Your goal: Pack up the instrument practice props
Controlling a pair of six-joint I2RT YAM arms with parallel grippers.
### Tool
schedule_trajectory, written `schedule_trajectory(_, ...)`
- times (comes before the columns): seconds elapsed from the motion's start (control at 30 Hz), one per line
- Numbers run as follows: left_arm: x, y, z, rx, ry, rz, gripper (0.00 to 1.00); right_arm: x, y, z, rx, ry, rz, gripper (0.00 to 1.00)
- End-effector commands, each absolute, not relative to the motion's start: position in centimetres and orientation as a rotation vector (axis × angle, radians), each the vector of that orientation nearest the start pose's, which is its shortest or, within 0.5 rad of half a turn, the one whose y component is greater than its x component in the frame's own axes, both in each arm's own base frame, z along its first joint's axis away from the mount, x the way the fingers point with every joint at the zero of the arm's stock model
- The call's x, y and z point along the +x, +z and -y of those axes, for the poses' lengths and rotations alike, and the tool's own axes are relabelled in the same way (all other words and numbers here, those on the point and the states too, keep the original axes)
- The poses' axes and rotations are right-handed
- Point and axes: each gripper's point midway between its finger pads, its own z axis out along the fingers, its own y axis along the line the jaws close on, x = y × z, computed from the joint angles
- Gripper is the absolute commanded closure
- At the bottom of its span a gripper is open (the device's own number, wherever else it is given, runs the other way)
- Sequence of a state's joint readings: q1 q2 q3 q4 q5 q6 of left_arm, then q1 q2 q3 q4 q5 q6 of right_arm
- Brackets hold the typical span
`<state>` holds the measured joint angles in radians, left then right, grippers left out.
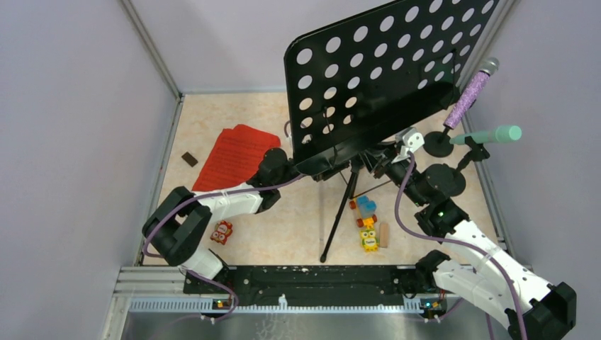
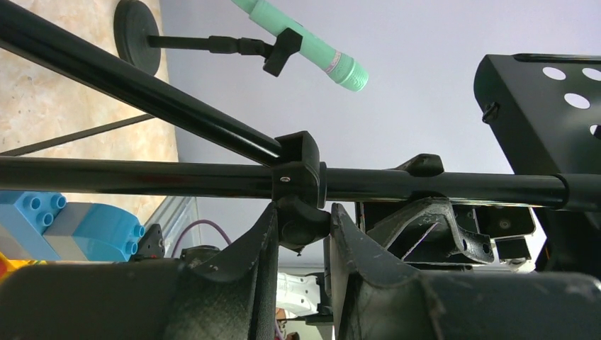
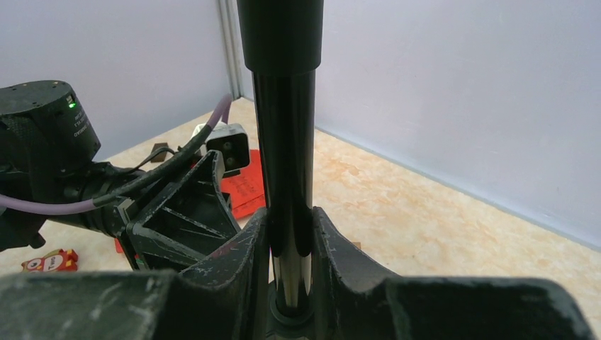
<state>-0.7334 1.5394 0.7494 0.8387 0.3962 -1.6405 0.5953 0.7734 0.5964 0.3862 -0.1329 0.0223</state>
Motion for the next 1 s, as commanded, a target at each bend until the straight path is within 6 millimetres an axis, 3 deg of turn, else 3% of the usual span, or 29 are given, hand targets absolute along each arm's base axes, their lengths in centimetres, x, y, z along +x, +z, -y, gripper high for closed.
schedule_trajectory(0.0,27.4,21.6,37.6,-0.616,-1.916,-2.031,1.0,25.2,29.9,-22.2,-0.567,0.687,-1.374,1.0)
schedule_trajectory(0.07,27.7,22.0,37.1,-0.563,-1.884,-2.003,0.98,25.2,29.7,-22.2,-0.57,0.679,-1.379,1.0)
schedule_trajectory(0.2,28.0,22.5,36.2,-0.502,-1.839,-1.966,0.83,25.3,29.4,-22.0,-0.573,0.67,-1.389,1.0)
schedule_trajectory(0.33,28.1,22.9,35.7,-0.481,-1.821,-1.951,0.8,25.5,29.0,-21.8,-0.562,0.653,-1.416,0.68)
schedule_trajectory(0.4,28.2,22.8,35.6,-0.476,-1.813,-1.955,0.8,25.5,28.9,-21.7,-0.562,0.647,-1.425,0.59)
schedule_trajectory(0.5,28.1,22.5,35.6,-0.476,-1.812,-1.963,0.8,25.5,28.6,-21.6,-0.569,0.639,-1.437,0.55)
schedule_trajectory(0.63,28.0,22.1,35.6,-0.484,-1.829,-1.965,0.82,25.5,27.7,-21.5,-0.581,0.629,-1.464,0.6)
schedule_trajectory(0.9,28.0,22.4,35.7,-0.456,-1.836,-1.947,0.8,25.8,26.8,-21.1,-0.582,0.59,-1.49,1.0)
schedule_trajectory(0.97,28.0,22.6,35.7,-0.433,-1.832,-1.937,0.75,25.8,26.8,-21.1,-0.583,0.592,-1.487,1.0)
